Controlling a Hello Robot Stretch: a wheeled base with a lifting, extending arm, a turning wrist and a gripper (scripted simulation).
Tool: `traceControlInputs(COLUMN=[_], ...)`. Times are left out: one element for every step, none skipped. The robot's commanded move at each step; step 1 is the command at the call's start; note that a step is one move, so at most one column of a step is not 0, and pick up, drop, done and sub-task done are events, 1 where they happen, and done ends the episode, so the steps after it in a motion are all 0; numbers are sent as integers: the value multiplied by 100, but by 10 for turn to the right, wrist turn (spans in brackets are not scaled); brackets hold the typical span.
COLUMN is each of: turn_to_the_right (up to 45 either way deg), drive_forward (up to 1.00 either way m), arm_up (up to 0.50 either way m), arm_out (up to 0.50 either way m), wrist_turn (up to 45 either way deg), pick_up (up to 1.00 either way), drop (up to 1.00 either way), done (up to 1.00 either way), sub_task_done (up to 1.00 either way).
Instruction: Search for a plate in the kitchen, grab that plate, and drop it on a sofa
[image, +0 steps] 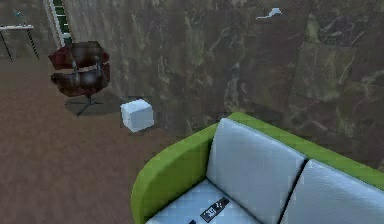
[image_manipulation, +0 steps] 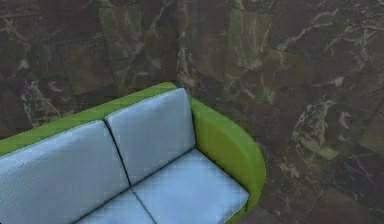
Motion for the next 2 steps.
traceControlInputs(turn_to_the_right=[0,0], drive_forward=[0,0], arm_up=[0,0], arm_out=[-8,0], wrist_turn=[0,0], pick_up=[0,0], drop=[0,0], done=[0,100], sub_task_done=[0,0])
